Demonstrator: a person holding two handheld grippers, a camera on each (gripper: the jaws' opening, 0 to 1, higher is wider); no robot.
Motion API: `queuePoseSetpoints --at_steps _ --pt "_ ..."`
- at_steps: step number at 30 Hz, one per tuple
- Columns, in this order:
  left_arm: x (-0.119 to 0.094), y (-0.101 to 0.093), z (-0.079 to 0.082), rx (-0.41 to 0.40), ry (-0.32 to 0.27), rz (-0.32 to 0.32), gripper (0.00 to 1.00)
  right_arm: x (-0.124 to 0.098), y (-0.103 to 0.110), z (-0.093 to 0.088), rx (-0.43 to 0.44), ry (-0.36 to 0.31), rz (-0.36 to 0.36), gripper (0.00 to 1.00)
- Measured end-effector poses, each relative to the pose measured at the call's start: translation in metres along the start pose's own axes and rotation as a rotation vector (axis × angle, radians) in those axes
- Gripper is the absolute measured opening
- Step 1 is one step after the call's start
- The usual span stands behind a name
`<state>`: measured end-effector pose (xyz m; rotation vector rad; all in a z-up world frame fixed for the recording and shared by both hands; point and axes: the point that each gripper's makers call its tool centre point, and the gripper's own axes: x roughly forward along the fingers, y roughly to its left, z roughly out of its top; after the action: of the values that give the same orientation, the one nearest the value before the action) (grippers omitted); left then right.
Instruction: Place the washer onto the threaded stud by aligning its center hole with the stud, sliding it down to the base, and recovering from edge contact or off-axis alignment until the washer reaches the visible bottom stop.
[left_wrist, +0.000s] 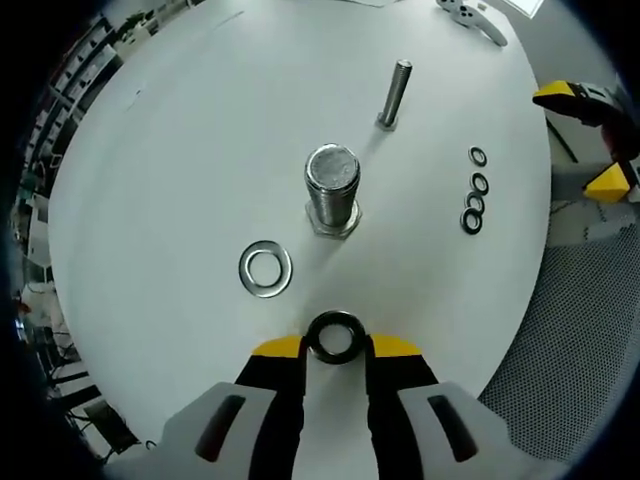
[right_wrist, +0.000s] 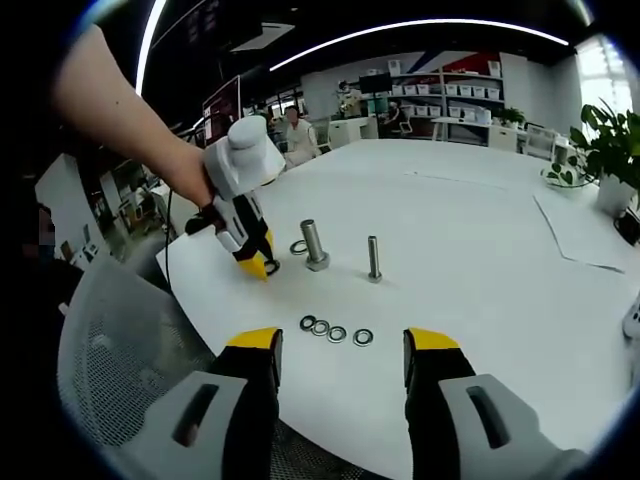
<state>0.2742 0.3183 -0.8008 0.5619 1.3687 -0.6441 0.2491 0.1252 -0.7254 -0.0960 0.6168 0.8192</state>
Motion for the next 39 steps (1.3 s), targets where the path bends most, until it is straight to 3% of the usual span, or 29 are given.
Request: queuePoseSetpoints --at_steps 16,24,39 --pt "-0.001 -0.001 0.000 0.012 -0.006 0.009 0.19 0.000 -0.001 0.000 0.001 -0.001 -0.004 0.50" --pt "-0.002 -0.003 0.002 0.089 0.007 0.005 0.19 0.000 -0.001 -0.001 0.002 -0.001 -0.003 0.50" --pt "-0.015 -0.006 0.011 0.143 -0.006 -0.019 0.19 0.000 0.000 -0.001 0.001 0.005 0.001 0.50"
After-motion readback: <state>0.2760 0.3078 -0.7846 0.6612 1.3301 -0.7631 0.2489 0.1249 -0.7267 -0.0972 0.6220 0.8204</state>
